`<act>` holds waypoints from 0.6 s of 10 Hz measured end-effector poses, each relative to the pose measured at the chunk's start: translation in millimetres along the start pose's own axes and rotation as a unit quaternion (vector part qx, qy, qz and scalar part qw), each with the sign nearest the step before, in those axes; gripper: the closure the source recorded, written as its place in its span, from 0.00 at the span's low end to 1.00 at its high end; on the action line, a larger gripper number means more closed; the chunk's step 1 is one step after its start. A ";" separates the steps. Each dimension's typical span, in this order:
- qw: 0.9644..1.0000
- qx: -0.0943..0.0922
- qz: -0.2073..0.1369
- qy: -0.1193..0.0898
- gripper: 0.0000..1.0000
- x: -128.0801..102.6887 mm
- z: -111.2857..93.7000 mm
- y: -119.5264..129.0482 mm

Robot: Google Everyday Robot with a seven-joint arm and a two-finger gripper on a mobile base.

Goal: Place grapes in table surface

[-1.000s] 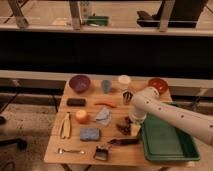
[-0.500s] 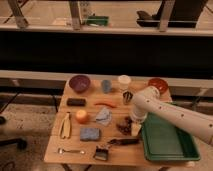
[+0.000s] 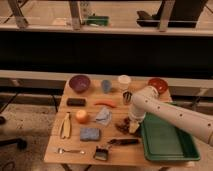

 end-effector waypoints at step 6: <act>1.000 0.008 -0.003 -0.006 1.00 -6.3 -3.8 -2.5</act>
